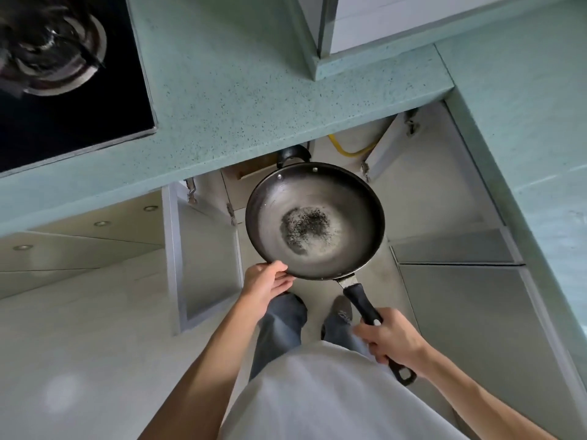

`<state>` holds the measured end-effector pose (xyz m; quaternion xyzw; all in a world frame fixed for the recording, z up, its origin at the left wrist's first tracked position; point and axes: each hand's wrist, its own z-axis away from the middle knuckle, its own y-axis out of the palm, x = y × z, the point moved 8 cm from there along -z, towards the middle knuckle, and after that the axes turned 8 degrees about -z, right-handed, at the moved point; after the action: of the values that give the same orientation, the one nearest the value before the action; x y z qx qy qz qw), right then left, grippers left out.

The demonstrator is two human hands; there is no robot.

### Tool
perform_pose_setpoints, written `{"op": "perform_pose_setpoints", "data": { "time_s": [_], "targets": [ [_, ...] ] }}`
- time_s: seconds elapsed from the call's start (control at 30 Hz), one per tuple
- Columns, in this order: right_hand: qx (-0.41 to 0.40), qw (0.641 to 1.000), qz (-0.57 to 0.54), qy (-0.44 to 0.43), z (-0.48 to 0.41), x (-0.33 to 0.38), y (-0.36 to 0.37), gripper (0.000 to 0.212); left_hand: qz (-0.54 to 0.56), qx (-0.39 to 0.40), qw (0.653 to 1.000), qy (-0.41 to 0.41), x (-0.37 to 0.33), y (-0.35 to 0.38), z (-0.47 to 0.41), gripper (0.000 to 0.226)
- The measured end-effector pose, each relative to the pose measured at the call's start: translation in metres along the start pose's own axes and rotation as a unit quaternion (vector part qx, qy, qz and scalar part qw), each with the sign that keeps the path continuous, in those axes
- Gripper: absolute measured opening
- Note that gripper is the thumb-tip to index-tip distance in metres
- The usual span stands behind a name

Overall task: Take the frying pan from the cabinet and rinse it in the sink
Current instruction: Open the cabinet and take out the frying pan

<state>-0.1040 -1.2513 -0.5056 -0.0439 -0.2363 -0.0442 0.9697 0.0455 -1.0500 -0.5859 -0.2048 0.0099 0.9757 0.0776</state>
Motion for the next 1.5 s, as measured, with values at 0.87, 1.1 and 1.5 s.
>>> {"op": "perform_pose_setpoints", "data": {
  "time_s": [0.87,1.1,1.5],
  "targets": [
    [0.089,0.969,0.122,-0.195,0.118,0.055,-0.069,0.028,0.138,-0.056,0.977,0.152,-0.029,0.027,0.181,0.004],
    [0.087,0.963,0.125,-0.223,0.088,0.122,-0.044,0.024,0.163,-0.055,0.968,0.182,-0.094,-0.004,0.164,0.007],
    [0.072,0.971,0.100,-0.205,-0.013,0.270,0.021,0.025,0.168,-0.047,0.970,0.171,-0.247,-0.066,0.062,0.008]
  ]
}}
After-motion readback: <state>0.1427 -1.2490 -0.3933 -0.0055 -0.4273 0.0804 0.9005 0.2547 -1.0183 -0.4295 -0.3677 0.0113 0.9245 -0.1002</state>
